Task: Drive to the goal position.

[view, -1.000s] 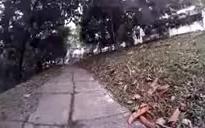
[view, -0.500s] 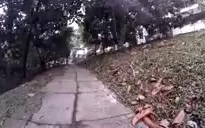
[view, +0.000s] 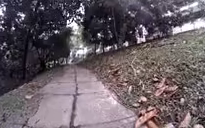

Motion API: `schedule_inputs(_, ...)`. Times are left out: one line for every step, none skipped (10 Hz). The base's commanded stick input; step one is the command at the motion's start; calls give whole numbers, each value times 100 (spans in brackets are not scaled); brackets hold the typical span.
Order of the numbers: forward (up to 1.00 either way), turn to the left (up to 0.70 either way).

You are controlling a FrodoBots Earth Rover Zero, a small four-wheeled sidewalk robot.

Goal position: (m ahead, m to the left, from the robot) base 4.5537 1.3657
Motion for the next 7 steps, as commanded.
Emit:
schedule_inputs(30, 43)
schedule_inputs(30, 60)
schedule_inputs(30, 60)
schedule_inputs(30, 60)
schedule_inputs(30, 60)
schedule_inputs(30, 60)
schedule_inputs(30, 60)
